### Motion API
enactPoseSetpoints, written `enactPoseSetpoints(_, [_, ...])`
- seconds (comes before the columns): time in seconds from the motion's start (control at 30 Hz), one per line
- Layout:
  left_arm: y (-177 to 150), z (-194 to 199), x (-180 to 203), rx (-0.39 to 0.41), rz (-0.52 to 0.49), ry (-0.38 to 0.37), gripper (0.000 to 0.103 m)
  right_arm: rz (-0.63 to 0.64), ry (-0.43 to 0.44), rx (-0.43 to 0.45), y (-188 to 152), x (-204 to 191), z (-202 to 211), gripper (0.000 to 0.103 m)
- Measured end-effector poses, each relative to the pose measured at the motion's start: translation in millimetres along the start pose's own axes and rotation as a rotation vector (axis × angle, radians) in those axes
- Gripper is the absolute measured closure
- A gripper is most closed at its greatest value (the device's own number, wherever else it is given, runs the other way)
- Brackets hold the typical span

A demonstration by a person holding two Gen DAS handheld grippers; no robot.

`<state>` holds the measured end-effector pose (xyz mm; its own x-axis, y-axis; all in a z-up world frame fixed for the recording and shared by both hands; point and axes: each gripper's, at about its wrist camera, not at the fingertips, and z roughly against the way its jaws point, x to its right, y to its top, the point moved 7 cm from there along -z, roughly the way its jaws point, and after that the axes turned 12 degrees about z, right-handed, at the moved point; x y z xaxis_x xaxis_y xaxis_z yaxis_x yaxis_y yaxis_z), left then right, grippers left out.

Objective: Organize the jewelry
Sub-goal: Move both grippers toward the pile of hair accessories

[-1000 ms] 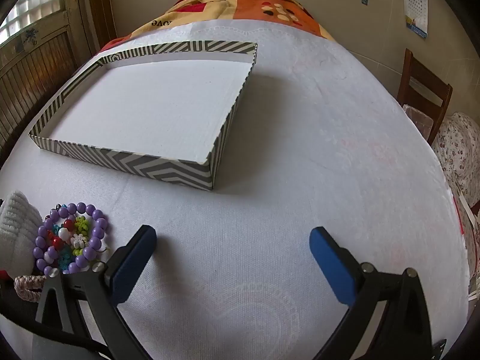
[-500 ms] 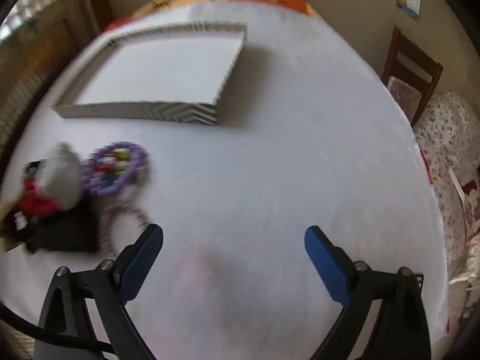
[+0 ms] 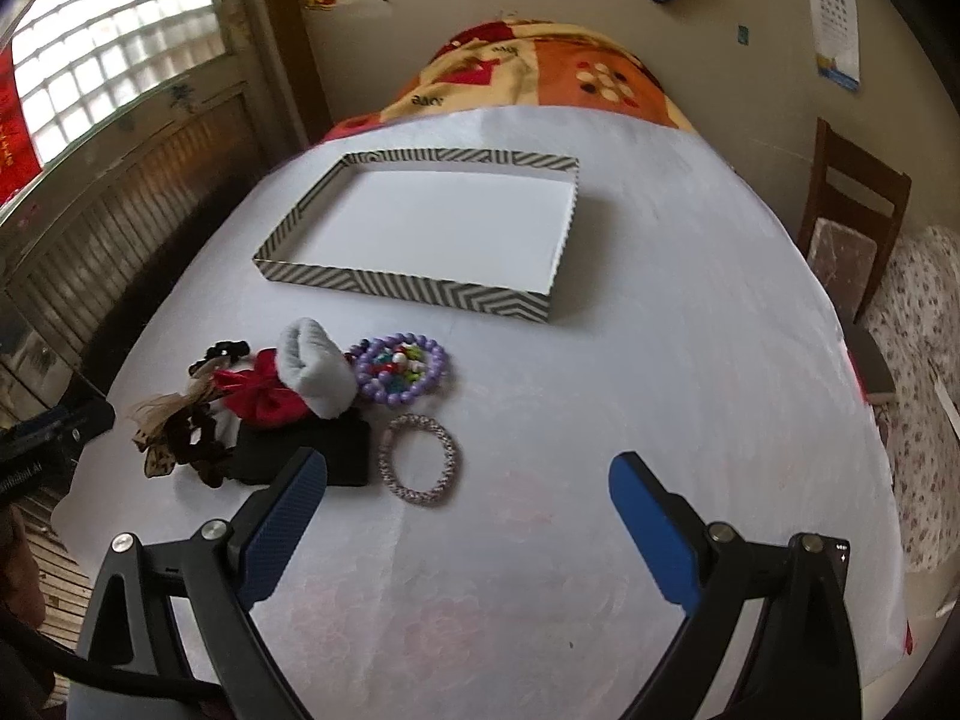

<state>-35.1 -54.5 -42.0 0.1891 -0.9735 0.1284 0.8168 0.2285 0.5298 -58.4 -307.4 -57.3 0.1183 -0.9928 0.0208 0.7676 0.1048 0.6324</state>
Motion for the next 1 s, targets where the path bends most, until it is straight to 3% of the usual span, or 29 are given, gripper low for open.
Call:
enactPoseSetpoints(0.23, [-23, 4, 11, -0.032, -0.039, -0.023, 0.048, 0.004, 0.016, 0.016, 8, -10, -1, 0.005])
enactPoseSetpoints(0.6, [-18, 6, 6, -0.039, 0.009, -0.052, 0.048, -0.001, 0.013, 0.016, 12, -10, -5, 0.005])
enactPoseSetpoints(0.73, [-17, 10, 10, -0.038, 0.010, -0.110, 0.048, -0.001, 0.002, 0.017, 11, -7, -5, 0.005])
enactPoseSetpoints(1.0, [-10, 13, 8, 0.000, -0.013, -0.056, 0.048, 0.022, 0.017, 0.024, 17, -11, -7, 0.005])
